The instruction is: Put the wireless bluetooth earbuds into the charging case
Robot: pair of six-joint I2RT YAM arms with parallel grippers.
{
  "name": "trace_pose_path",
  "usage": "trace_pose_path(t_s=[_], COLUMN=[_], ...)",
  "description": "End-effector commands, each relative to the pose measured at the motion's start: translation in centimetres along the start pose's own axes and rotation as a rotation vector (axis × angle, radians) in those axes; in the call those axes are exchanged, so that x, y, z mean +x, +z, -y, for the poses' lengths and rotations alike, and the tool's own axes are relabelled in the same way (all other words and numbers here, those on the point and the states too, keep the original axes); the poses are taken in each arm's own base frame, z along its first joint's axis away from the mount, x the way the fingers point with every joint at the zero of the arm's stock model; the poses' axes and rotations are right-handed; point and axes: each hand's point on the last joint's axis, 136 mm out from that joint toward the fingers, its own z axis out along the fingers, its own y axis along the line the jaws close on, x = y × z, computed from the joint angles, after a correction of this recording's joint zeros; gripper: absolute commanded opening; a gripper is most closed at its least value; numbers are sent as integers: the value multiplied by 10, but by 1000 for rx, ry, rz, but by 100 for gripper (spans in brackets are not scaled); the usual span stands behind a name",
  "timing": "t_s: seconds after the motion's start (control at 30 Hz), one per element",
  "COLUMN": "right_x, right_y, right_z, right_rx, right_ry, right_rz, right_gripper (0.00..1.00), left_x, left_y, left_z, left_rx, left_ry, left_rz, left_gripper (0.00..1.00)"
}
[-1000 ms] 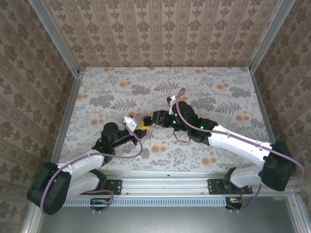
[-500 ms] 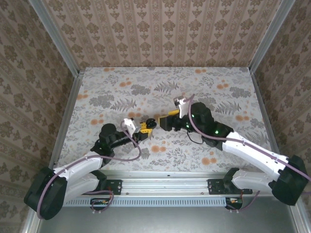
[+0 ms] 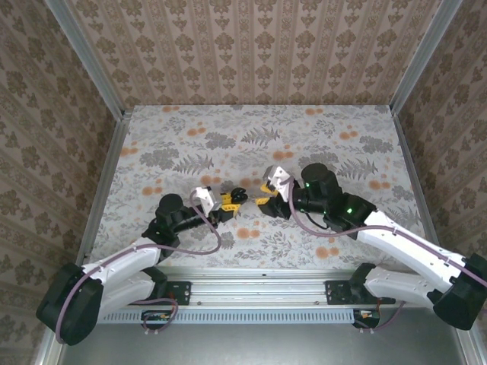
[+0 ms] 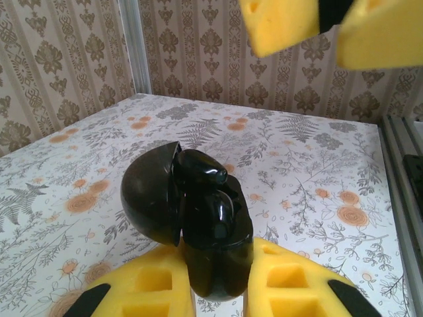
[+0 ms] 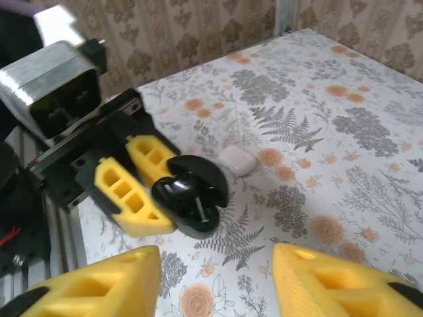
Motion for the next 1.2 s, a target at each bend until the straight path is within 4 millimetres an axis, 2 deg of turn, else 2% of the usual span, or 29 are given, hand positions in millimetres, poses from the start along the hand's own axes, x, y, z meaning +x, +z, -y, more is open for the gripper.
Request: trace_pose_path(t_s=[0.0,0.27,0.37,0.73,1.17], right_x=[2,-7,-8,-3,1], right_y=[4,28,34,45,57], right_z=[-16,-15,-17,-18,-7], right_rx=[-91,-141,-174,-201,-164], right_ry=[-267,-374,-375,-366,-351], right_rz=[-21,-21,-20,-35,-62], right_gripper=[41,40,40,37,37], left_x=[-11,-9,-9,-10,-10], left_y=[2,2,2,2,3], left_z=[4,7,2,4,7], left_rx=[23,33,2,4,15], left_ry=[45,49,52,57,63], left_rz=[16,7,3,2,-7], left_gripper=[6,6,6,6,6])
